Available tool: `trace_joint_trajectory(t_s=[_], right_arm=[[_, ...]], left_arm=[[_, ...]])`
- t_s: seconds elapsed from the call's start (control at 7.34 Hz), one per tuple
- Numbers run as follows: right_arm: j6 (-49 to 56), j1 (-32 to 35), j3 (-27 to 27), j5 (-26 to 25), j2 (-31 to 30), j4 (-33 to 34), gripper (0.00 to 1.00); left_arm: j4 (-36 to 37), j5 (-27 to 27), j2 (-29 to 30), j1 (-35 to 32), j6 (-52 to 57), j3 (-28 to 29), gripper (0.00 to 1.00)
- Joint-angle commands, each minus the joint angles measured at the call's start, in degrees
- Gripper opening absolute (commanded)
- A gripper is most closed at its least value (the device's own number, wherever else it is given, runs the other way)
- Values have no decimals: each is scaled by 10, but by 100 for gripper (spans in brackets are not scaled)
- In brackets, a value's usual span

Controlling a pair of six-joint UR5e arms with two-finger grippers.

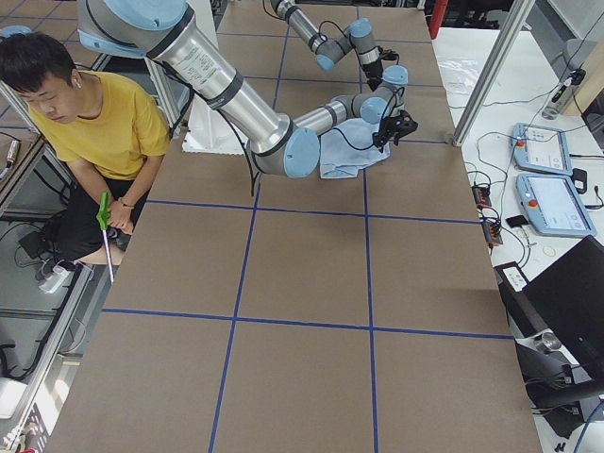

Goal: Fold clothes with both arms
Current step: 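Release the shirt and raise both grippers away from it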

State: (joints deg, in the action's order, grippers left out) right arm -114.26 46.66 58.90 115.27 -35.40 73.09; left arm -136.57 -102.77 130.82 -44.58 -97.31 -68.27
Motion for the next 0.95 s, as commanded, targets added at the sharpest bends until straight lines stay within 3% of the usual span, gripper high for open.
trace_joint_trajectory(t_s=[0.0, 0.14, 0.27, 0.55, 0.68, 0.82], right_arm=[[72, 19, 59, 27, -68, 4, 100], [140, 39, 141, 35, -148, 2, 100], [208, 65, 187, 74, -200, 6, 100], [408, 157, 226, 144, -277, 7, 100], [488, 194, 233, 169, -302, 19, 100], [569, 203, 246, 169, -335, 40, 100]], left_arm=[[-8, -55, -39, -28, 95, -42, 38], [-5, -106, -103, -63, 185, -104, 38], [0, -158, -160, -101, 274, -160, 39], [1, -245, -243, -201, 468, -184, 39], [10, -251, -266, -237, 552, -185, 39], [51, -253, -278, -277, 659, -186, 48]])
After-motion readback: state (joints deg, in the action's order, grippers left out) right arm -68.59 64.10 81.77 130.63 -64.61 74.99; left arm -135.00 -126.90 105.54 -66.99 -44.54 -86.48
